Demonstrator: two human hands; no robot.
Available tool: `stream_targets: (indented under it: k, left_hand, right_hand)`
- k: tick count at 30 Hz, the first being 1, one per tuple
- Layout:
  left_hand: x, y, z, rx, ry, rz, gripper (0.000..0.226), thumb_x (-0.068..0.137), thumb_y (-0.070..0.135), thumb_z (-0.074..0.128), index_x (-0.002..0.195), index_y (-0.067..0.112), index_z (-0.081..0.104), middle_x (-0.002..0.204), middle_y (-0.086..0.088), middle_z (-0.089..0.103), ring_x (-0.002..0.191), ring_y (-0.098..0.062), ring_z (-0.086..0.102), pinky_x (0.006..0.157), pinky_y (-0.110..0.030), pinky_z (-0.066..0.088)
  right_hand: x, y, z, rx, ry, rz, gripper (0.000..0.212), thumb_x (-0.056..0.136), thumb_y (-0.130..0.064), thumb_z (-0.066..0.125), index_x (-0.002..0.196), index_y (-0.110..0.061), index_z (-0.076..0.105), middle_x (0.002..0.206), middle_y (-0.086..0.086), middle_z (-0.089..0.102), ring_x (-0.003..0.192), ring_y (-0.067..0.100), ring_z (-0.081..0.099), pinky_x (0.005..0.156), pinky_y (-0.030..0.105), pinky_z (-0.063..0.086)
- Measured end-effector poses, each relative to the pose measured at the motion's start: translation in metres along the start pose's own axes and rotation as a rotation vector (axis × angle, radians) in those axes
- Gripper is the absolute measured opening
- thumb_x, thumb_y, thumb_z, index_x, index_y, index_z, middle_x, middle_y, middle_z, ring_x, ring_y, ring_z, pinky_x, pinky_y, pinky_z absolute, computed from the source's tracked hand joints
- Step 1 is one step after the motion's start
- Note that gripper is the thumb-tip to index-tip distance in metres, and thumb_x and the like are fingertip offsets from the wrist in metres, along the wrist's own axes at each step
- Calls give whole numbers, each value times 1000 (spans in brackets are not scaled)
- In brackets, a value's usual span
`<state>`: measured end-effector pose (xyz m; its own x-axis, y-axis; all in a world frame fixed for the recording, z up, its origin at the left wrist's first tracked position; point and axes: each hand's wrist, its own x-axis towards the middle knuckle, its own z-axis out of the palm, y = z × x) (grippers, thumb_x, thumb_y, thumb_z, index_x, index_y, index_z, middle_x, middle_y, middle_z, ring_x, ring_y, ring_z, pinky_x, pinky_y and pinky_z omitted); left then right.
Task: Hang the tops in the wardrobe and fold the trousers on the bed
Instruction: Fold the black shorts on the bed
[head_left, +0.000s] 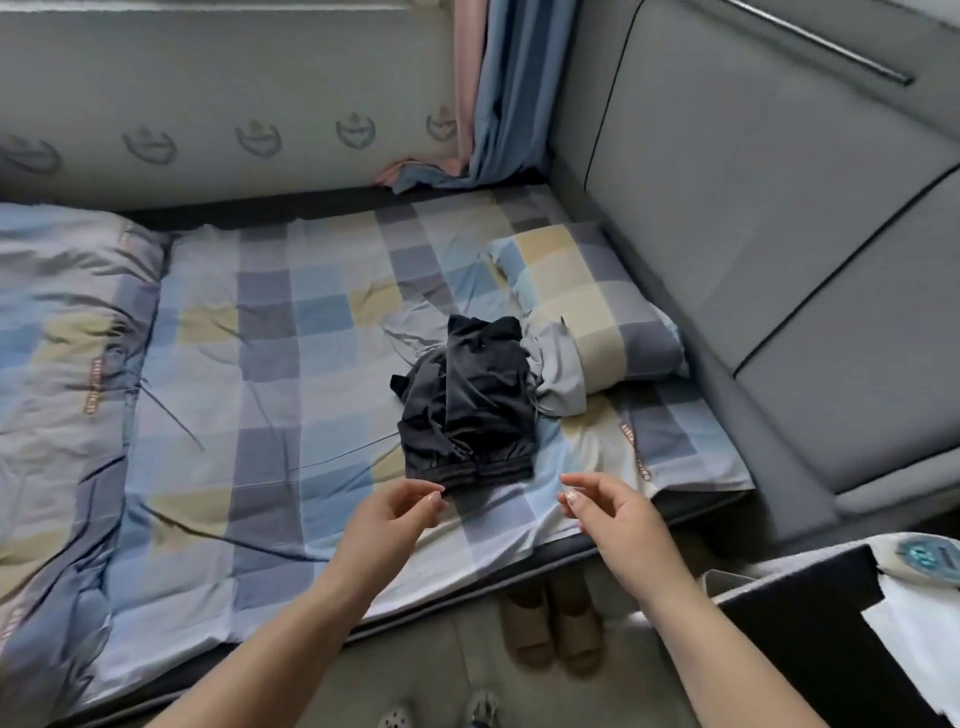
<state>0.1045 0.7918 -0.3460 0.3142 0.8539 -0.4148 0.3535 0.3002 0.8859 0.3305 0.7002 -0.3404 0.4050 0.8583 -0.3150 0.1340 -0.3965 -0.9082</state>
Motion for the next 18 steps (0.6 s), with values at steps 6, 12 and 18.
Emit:
stream_targets:
  k: [6,12,18]
  left_hand:
    - [85,-23,6,35,49,-145,10,95,25,56,96,25,66,91,6,73,88,-8,68,81,-31,51]
    - [154,-62,25,45,59,-271,11,95,23,55,96,25,65,96,4,71,86,-3,67,76,-23,49]
    - [239,-147,34,117,32,-437,9,95,27,55,95,27,64,100,3,70,93,-9,65,80,-32,49]
  right_hand:
    - [99,42,8,-48,8,134,29,90,-27,60,115,-40,52,95,-11,64,84,-3,62,60,9,45]
    - [186,93,27,-159,-77,266,33,92,-28,56,124,-33,47,98,-15,58,91,-1,56,65,18,42]
    - [262,179,66,-381,-164,336,42,92,-27,56,132,-25,47,114,-13,56,104,7,55,80,22,39]
